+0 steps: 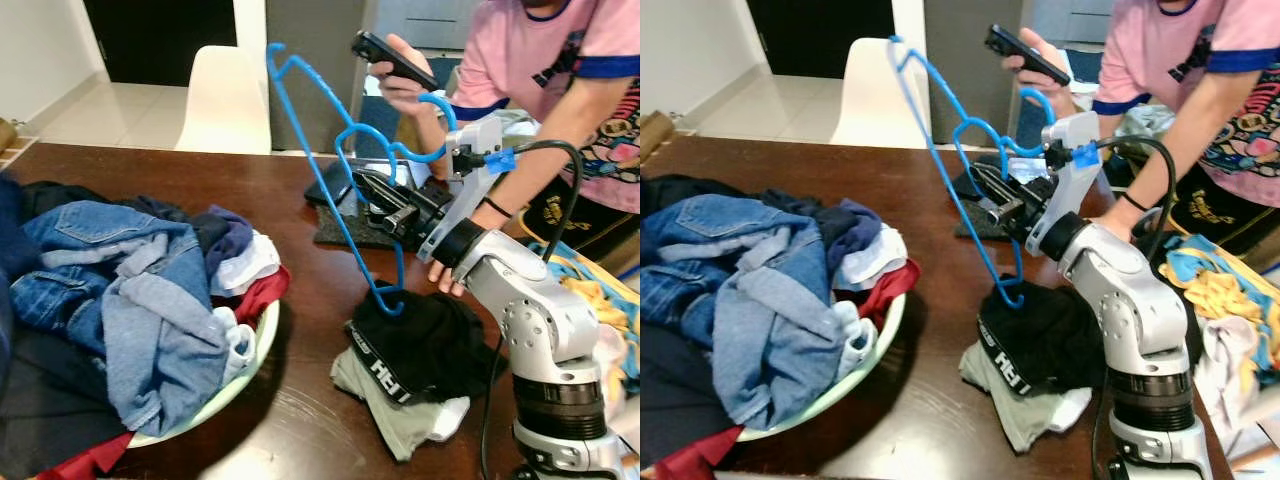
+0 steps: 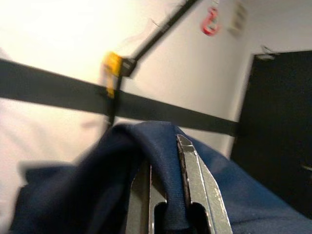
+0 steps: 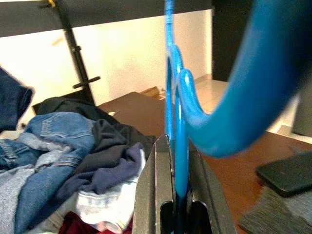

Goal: Hang hanger

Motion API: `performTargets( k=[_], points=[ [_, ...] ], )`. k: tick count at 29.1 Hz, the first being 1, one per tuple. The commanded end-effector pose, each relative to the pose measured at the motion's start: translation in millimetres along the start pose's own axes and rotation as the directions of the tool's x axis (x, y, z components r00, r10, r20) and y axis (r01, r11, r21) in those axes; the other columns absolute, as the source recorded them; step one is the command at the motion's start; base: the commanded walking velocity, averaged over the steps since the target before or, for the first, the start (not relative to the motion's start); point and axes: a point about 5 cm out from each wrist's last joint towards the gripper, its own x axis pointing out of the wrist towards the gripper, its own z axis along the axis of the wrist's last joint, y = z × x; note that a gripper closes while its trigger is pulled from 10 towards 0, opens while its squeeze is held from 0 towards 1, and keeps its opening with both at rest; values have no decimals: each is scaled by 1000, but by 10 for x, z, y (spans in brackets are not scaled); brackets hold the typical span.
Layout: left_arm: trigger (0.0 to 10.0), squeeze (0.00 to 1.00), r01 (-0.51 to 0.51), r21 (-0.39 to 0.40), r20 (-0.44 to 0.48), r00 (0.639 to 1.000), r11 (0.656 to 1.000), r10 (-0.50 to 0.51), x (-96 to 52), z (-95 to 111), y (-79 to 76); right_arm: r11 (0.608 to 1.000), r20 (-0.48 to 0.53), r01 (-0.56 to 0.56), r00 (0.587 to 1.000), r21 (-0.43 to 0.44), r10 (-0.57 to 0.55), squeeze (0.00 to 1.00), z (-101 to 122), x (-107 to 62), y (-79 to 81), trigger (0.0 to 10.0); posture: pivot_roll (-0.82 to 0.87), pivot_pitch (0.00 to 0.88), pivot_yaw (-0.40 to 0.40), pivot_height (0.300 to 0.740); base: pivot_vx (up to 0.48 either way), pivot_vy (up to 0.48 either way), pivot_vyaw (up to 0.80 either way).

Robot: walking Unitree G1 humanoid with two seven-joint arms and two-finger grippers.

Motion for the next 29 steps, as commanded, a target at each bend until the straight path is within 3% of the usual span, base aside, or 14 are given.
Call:
performTargets(
  k=[1,5,9,10,13,14,15,16,17,18,19,21,22,29],
  points=[
    [0,0,-14,25,77,997,1000,12,37,191,32,1000,9,-9,1000,5,9,0,6,3,14,10000,89,82,-12,740,0,0,0],
    [0,0,-8,84,218,976,996,-11,72,470,-114,1000,11,-9,1000,4,9,0,15,6,7,10000,87,85,-15,740,0,0,0],
    [0,0,170,138,275,940,976,-203,-27,470,-611,1000,13,-9,1000,5,9,0,20,5,4,10000,85,88,-13,740,0,0,0],
    [0,0,352,165,264,884,921,-385,-206,325,-1005,1000,12,-9,1000,6,9,0,17,1,8,10000,79,91,-14,740,0,0,0],
    [0,0,496,164,251,815,853,-522,-404,181,-1314,1000,12,-9,1000,7,9,0,14,-5,11,10000,79,91,-14,740,0,0,0],
    [0,0,702,70,204,686,709,-699,-793,-37,-1705,1000,13,-11,1000,7,11,0,18,-17,13,10000,72,93,-12,740,0,0,0],
    [0,0,702,70,204,686,709,-699,-793,-37,-1705,1000,13,-11,1000,7,11,0,18,-17,13,10000,72,93,-12,740,0,0,0],
    [588,0,841,-68,172,539,536,-824,-1220,-206,-1986,1000,13,-13,1000,6,13,0,25,-27,14,10000,69,94,-10,740,0,0,0],
    [588,0,841,-68,172,539,536,-824,-1220,-206,-1986,1000,13,-13,1000,6,13,0,25,-27,14,10000,69,94,-10,740,0,0,0],
    [1647,0,922,-179,150,370,343,-917,-1655,-339,-2161,1000,14,-22,1000,6,22,0,31,-34,21,10000,65,93,-5,740,0,0,0],
    [1647,0,922,-179,150,370,343,-917,-1655,-339,-2161,1000,14,-22,1000,6,22,0,31,-34,21,10000,65,93,-5,740,0,0,0],
    [2902,0,947,-321,134,25,-20,-991,-2373,-510,-2160,999,17,-50,999,4,50,0,38,-54,55,10000,65,93,1,740,0,0,0],
    [2902,0,928,-354,133,-72,-115,-989,-2550,-543,-2100,998,18,-62,998,3,62,0,39,-63,68,10000,65,93,1,740,0,0,0],
    [2196,0,911,-382,143,-110,-157,-984,-2603,-564,-1994,997,24,-76,997,4,76,0,38,-72,81,10000,72,91,3,740,0,0,0]
  ],
)
